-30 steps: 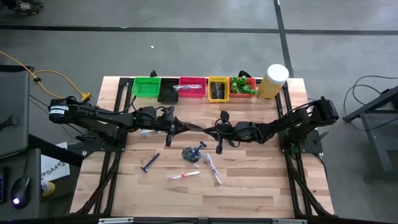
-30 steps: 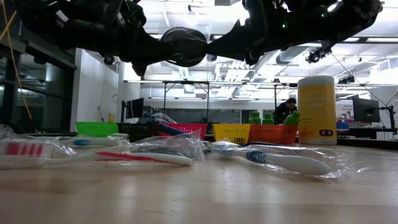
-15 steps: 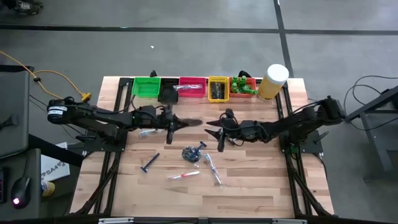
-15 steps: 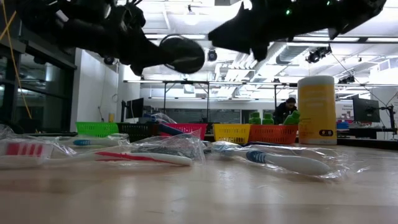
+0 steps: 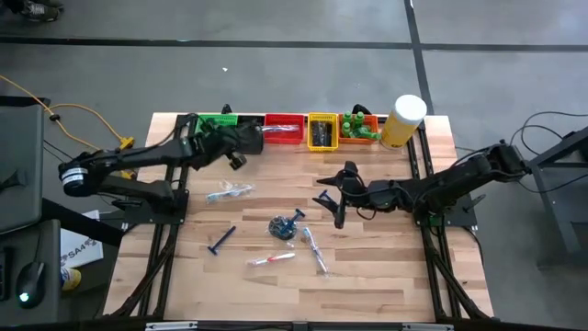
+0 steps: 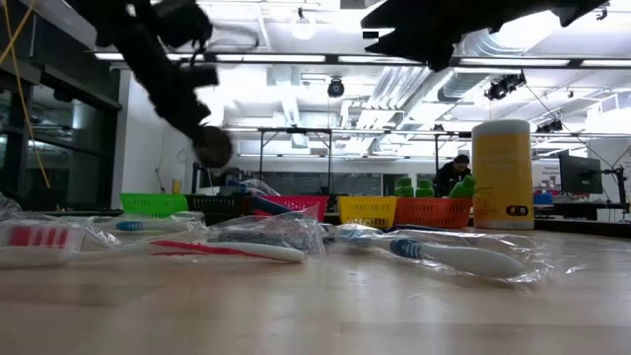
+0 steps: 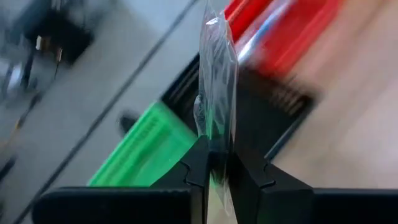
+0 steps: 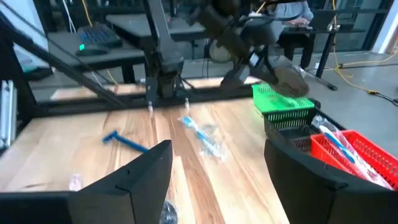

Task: Pick & Place Travel size toiletries
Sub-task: Put the hairbrush into the green basket, then put the blue razor into the black basket

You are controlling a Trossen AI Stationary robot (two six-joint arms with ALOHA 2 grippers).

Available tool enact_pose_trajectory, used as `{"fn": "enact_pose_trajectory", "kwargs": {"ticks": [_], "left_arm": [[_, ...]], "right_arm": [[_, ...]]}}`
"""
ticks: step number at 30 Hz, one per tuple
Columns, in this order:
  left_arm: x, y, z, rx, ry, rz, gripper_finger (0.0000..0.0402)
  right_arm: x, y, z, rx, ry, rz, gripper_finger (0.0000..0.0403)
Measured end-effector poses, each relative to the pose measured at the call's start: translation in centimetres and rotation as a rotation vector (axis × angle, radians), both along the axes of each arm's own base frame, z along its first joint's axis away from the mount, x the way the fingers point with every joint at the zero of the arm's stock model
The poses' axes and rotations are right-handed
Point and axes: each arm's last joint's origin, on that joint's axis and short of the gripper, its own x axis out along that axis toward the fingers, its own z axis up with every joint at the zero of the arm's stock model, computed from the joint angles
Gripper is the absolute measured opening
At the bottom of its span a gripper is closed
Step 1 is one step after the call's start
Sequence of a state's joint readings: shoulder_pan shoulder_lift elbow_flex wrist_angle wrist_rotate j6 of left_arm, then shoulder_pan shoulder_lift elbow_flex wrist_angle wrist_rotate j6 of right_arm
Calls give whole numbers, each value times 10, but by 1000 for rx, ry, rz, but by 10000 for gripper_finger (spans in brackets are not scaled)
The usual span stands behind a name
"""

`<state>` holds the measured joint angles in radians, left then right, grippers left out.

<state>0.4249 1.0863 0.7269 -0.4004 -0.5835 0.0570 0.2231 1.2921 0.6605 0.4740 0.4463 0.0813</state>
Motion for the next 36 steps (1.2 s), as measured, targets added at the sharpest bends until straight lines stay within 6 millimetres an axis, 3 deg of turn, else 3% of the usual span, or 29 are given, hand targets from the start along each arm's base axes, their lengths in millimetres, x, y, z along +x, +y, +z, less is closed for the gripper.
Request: {"fn": "enact_pose_trajectory", "kwargs": {"ticks": [7,17,21,31,36], "left_arm": [[-20,41,-14,-46,72,214,35],[-30,67,-44,-176,147,367,37],[-33,68,-45,-201,145,379,54],[-28,72,-20,-217,118,410,169],[-27,73,-12,-217,110,420,181]], "right_arm": [[1,0,-3,-2,16,0,248],[0,0,-4,-1,23,-1,247],[0,0,-6,17,37,-5,248],[-3,-3,-15,100,98,-117,248],[-6,-4,-23,180,155,-150,248]]}}
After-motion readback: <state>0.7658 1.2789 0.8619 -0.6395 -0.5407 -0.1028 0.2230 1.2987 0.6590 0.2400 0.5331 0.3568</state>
